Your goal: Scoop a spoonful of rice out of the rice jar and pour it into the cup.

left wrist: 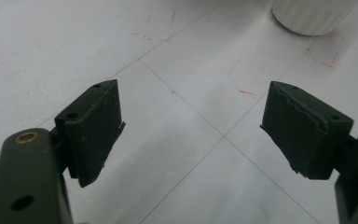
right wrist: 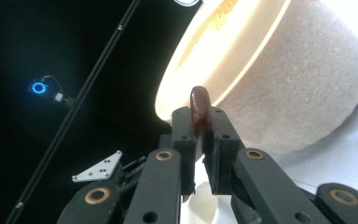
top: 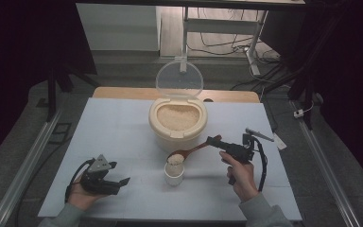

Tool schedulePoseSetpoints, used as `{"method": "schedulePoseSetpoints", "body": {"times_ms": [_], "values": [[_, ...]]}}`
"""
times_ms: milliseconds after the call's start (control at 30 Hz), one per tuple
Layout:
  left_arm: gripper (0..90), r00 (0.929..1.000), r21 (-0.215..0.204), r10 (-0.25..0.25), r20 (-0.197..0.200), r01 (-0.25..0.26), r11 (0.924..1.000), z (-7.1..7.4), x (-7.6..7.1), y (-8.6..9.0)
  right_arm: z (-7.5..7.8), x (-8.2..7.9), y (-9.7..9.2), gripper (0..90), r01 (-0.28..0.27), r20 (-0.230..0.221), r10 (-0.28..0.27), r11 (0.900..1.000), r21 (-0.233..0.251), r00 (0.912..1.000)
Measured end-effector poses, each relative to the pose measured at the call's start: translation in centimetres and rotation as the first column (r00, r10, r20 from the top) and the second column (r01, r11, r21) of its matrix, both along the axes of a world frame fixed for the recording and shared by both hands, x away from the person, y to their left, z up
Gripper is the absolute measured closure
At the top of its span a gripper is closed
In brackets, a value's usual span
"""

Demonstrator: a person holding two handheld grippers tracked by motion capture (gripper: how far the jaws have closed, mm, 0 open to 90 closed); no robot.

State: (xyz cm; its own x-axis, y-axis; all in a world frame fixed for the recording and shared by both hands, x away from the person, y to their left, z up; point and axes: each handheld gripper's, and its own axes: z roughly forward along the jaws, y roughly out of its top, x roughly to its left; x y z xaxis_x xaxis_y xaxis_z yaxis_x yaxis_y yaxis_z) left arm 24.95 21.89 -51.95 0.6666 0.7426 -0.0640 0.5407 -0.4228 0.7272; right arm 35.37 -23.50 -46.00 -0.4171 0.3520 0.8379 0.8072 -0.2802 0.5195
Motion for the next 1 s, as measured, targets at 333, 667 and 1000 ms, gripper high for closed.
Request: {"method": "schedulePoseSetpoints", "body": {"times_ms": [333, 667, 1000], "values": [[19.6, 1.0000, 0.002, -0.002, -0.002, 0.002, 1.0000, -0.1, 0.0, 0.0, -0.1, -0.2, 0.1, 83.0, 0.001, 0.075, 0.003, 0.9986, -0.053, 0.9972], [19.6, 1.0000, 0.004, -0.002, -0.002, 0.002, 1.0000, -0.1, 0.0, 0.0, 0.2, -0.6, 0.4, 83.0, 0.004, 0.164, 0.013, 0.9947, -0.102, 0.9863], [19.6, 1.0000, 0.006, -0.003, -0.002, 0.003, 1.0000, -0.1, 0.0, -0.1, 0.7, -1.2, 0.8, 83.0, 0.003, 0.273, 0.038, 0.9891, -0.147, 0.9612]]}}
